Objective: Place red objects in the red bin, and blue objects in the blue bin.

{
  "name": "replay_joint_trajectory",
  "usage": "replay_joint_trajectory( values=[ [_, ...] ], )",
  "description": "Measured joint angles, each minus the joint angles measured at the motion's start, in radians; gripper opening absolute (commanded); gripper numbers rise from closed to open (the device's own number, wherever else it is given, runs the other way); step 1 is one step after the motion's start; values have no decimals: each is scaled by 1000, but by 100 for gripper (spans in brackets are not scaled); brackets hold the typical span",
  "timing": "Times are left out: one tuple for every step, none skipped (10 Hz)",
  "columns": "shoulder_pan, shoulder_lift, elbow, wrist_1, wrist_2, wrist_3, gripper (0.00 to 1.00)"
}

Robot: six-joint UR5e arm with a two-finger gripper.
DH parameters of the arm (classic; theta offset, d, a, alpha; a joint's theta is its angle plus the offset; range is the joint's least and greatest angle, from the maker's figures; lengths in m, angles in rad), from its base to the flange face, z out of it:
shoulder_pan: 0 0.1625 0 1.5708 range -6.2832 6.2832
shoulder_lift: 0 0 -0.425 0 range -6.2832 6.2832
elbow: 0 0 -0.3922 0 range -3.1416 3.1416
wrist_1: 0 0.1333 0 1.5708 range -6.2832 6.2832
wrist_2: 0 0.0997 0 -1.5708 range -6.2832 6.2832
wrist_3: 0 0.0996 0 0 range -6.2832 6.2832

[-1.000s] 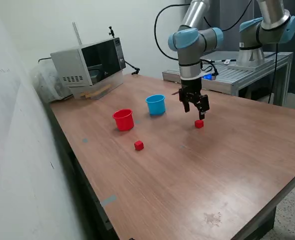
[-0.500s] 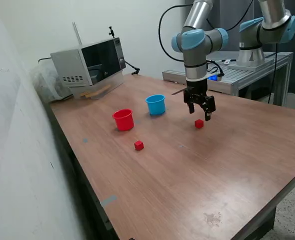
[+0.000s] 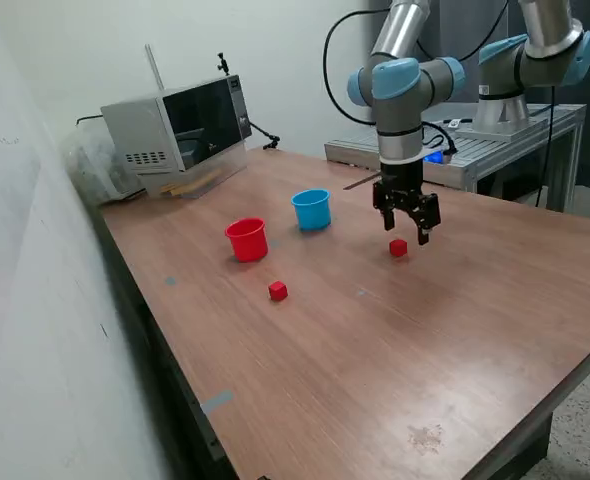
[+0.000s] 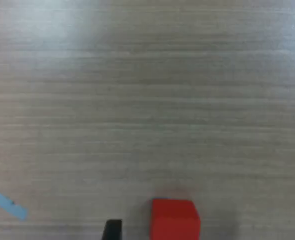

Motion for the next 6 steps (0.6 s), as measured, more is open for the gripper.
replay_joint_trajectory(
  values=[
    [2,6,1,-3,0,0,100],
    [3,11,1,-5,0,-2,100],
    [2,16,1,-6,0,-4,0],
    [-1,19,0,-6,0,-4,0],
    [-3,21,0,-6,0,-5,0],
    [-5,23,0,-6,0,-5,0]
  ],
)
